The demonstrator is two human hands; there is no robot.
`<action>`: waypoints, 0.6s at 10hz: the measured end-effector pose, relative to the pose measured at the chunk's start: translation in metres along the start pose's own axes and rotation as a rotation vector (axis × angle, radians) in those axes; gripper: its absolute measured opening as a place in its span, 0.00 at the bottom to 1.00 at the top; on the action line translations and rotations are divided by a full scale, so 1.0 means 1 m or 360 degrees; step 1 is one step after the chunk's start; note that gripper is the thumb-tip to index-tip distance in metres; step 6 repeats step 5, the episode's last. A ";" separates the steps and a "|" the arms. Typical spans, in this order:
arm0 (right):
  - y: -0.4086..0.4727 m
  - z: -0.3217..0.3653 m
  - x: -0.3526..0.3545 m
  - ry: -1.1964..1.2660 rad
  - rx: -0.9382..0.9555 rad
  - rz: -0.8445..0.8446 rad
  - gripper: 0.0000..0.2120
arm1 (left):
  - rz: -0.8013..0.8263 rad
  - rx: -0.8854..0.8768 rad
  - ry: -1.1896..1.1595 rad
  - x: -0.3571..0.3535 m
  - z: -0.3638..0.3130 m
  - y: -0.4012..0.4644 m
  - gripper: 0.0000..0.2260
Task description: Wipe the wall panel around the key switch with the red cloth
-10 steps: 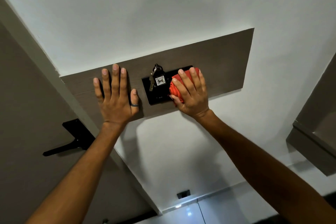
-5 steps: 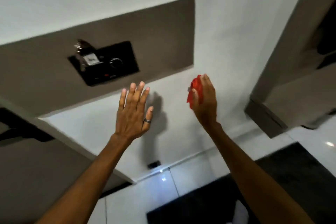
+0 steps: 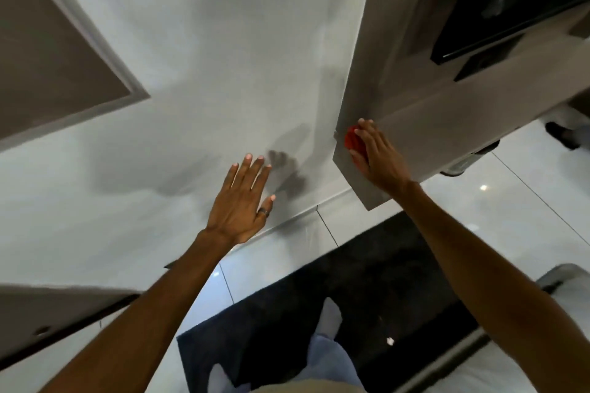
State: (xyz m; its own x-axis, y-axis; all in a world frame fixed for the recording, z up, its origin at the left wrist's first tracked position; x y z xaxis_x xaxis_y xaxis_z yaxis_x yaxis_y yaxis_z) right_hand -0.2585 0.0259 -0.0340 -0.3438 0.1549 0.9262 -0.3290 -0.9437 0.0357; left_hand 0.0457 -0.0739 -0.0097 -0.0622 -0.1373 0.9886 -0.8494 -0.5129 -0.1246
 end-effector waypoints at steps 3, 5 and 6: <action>-0.005 -0.092 -0.062 -0.0292 -0.0216 0.0581 0.34 | 0.0182 0.0104 -0.0030 -0.024 -0.024 0.017 0.32; -0.016 -0.057 -0.044 -0.0322 -0.0238 0.0388 0.43 | -0.0033 0.0102 0.0060 0.007 -0.020 0.012 0.31; -0.016 -0.057 -0.044 -0.0322 -0.0238 0.0388 0.43 | -0.0033 0.0102 0.0060 0.007 -0.020 0.012 0.31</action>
Point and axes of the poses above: each hand's wrist, its own y-axis towards the middle knuckle, its own x-axis out of the back of the hand, z = x × y, the point moved 6 cm from there along y, towards the middle knuckle, and after that the axes turned 7 degrees about z, right-handed, at the moved point
